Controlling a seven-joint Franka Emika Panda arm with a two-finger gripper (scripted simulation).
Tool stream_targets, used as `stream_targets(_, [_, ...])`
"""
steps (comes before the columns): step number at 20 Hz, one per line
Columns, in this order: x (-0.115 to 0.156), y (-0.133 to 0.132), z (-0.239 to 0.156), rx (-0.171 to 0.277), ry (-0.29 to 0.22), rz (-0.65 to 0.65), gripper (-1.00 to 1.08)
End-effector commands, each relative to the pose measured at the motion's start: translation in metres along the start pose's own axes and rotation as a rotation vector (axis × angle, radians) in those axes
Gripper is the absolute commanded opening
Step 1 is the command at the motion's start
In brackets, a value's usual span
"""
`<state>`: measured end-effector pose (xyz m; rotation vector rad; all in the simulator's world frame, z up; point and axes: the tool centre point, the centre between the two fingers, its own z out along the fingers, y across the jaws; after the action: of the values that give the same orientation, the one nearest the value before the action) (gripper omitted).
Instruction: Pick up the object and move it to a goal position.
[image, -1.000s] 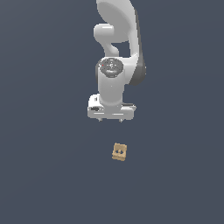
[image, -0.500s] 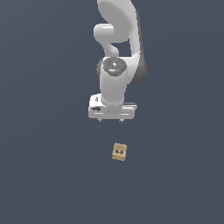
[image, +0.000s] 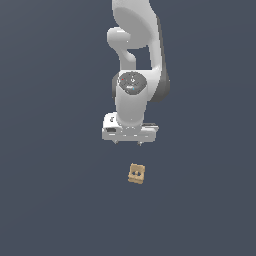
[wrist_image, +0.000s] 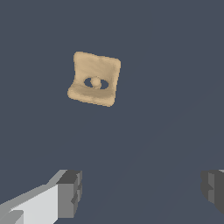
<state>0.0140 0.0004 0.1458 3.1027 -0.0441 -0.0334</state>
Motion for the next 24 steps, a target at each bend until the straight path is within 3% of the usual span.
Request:
stream_targets(1, [0.009,-0.003,0.004,0.003,0.002,0.015,1.00])
stream_targets(13, [0.067,-0.029,0.034,0.026,0.013,0.123,1.00])
stream_targets(24, [0.090,-0.042,0.051,0.040,0.017,0.173,1.00])
